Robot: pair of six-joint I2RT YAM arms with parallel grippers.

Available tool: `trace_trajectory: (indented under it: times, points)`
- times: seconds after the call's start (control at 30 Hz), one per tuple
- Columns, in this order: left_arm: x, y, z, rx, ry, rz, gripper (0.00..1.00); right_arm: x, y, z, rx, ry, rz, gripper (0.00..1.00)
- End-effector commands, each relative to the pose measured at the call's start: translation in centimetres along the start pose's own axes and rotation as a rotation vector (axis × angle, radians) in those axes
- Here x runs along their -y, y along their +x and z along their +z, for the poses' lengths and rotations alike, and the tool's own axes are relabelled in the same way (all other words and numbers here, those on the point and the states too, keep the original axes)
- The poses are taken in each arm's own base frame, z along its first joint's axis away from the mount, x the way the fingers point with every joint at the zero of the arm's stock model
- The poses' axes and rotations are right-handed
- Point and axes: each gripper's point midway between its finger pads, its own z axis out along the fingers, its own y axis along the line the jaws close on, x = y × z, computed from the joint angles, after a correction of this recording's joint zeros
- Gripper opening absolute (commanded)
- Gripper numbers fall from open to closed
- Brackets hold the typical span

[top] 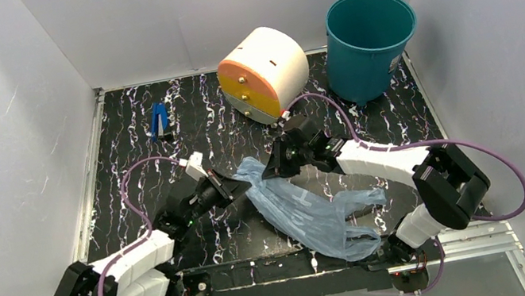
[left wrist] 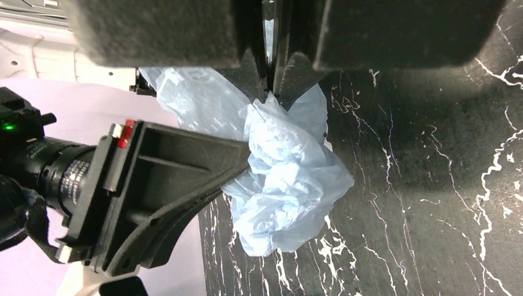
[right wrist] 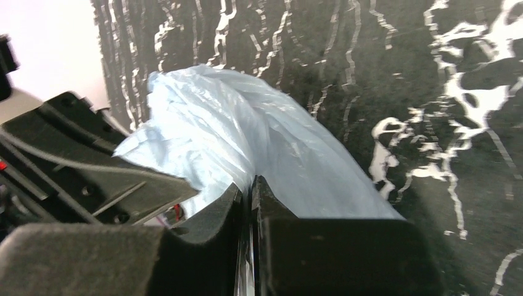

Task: Put the trash bags into the trash bin
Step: Unfold the trash bag at the center of the board.

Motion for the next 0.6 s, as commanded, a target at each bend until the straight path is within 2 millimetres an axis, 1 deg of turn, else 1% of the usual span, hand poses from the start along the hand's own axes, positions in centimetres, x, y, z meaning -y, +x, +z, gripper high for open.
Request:
trace_trajectory:
  times: [0.0, 0.1, 0.13, 0.23, 0.27, 0.33, 0.37, 0.4, 0.43, 0.53, 0.57]
  points:
    - [0.1, -0.1, -1.0, 0.012, -0.011, 0.042, 0.0, 0.4, -3.5, -2.0, 0.111, 0.064, -0.058, 0.19]
    - [-0.7, -0.1, -1.8, -0.007, -0.082, 0.119, 0.0, 1.5, -5.1, -3.9, 0.152, 0.081, -0.079, 0.18]
    - [-0.5, -0.5, -2.2, -0.003, -0.097, 0.149, 0.0, 1.3, -5.4, -4.6, 0.16, 0.055, -0.097, 0.17]
    - [-0.8, -1.1, -3.1, -0.005, -0.157, 0.224, 0.0, 0.7, -5.8, -6.2, 0.152, -0.03, -0.146, 0.15]
    - [-1.2, -1.2, -3.4, -0.012, -0.188, 0.241, 0.0, 1.0, -5.8, -6.6, 0.15, -0.02, -0.15, 0.15]
    - [-1.2, -1.6, -3.6, -0.014, -0.214, 0.278, 0.0, 2.0, -6.0, -7.2, 0.162, 0.031, -0.15, 0.17]
    - [-1.4, -1.8, -3.7, -0.02, -0.233, 0.3, 0.0, 2.7, -6.2, -7.5, 0.171, 0.067, -0.15, 0.17]
    - [-1.4, -2.1, -3.8, -0.019, -0.256, 0.314, 0.0, 3.4, -6.4, -7.9, 0.182, 0.107, -0.146, 0.14]
    - [-2.0, -2.3, -4.0, -0.022, -0.299, 0.323, 0.0, 4.2, -6.6, -8.4, 0.203, 0.153, -0.136, 0.13]
    - [-3.9, -4.0, -5.4, 0.008, -0.475, 0.371, 0.0, 4.9, -7.5, -9.8, 0.277, 0.194, -0.158, 0.14]
    - [-4.3, -4.5, -5.9, 0.015, -0.518, 0.387, 0.0, 5.2, -7.6, -10.2, 0.295, 0.214, -0.155, 0.13]
